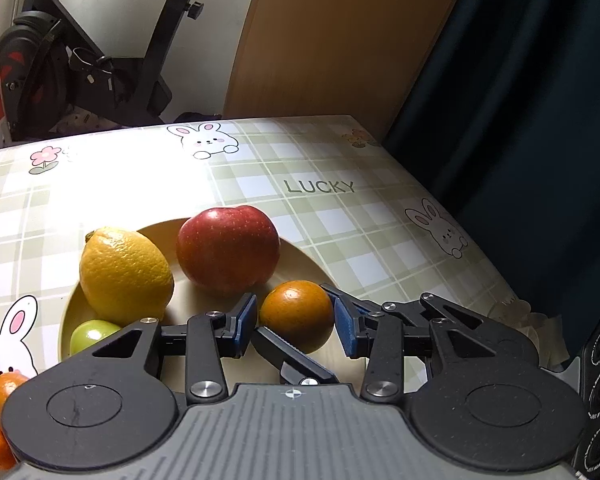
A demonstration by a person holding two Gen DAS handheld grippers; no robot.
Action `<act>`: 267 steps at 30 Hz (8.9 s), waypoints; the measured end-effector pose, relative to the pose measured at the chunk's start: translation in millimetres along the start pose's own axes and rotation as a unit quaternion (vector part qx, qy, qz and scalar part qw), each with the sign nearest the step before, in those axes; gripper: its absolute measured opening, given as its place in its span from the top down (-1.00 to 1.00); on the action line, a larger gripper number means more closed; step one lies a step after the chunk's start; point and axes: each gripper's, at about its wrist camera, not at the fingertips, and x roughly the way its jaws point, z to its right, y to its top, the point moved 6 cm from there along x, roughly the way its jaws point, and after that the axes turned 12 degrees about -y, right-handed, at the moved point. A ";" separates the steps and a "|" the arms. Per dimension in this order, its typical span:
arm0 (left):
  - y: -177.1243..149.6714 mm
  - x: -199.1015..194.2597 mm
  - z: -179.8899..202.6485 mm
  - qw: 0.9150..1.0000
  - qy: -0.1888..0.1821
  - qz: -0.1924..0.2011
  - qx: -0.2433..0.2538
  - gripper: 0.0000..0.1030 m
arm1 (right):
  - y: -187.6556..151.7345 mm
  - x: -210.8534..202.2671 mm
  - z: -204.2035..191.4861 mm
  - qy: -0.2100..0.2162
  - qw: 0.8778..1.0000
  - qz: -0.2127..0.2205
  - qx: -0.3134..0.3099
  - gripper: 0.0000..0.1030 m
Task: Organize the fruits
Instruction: 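Carry the orange onto the plate beside the red apple, open left tool, then move the left tool back to the dark red pomegranate, then close the left tool around the pomegranate and lift it, then carry the pomegranate onto the plate beside the red apple, then open the left tool and withdraw it from the plate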
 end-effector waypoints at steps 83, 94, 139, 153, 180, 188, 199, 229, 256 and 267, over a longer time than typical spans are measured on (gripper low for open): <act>-83.2 -199.7 -55.7 0.978 0.158 0.138 -0.017 0.12 | -0.9 -71.7 -103.2 0.045 0.998 -0.026 0.027 -0.06; -90.2 -200.9 -64.6 0.980 0.147 0.133 -0.033 0.13 | -6.1 -72.6 -105.4 0.059 0.998 -0.030 0.020 -0.06; -90.9 -132.8 -63.1 0.996 0.034 0.065 -0.046 -0.10 | -31.7 -45.4 -127.9 0.106 0.991 -0.078 -0.005 -0.12; -89.0 -124.3 -73.6 0.998 0.007 0.053 -0.043 -0.13 | -28.3 -43.7 -125.1 0.112 0.991 -0.074 0.004 -0.06; -38.4 -94.1 -17.4 0.998 0.009 0.056 0.005 -0.13 | 0.1 -53.2 -58.3 0.085 0.995 -0.035 0.046 -0.06; -22.7 -65.4 -24.1 0.999 0.032 0.037 -0.006 -0.11 | -1.6 -25.5 -41.0 0.093 0.992 -0.060 0.067 -0.05; -10.1 -57.7 -26.2 0.999 0.040 0.035 -0.002 -0.05 | -2.4 0.9 -19.9 0.121 0.978 -0.092 0.144 -0.04; -5.6 -85.1 -40.8 0.995 0.054 0.081 -0.023 -0.03 | 27.5 -13.2 -12.2 0.024 0.991 -0.058 0.115 0.08; -28.7 -178.2 -63.5 0.983 0.131 0.132 -0.007 -0.04 | 41.7 -51.6 -80.1 0.024 1.000 -0.015 0.006 0.07; -43.8 -206.3 -63.1 0.977 0.151 0.150 0.004 -0.04 | 37.0 -63.1 -100.8 0.043 0.999 -0.010 0.002 0.07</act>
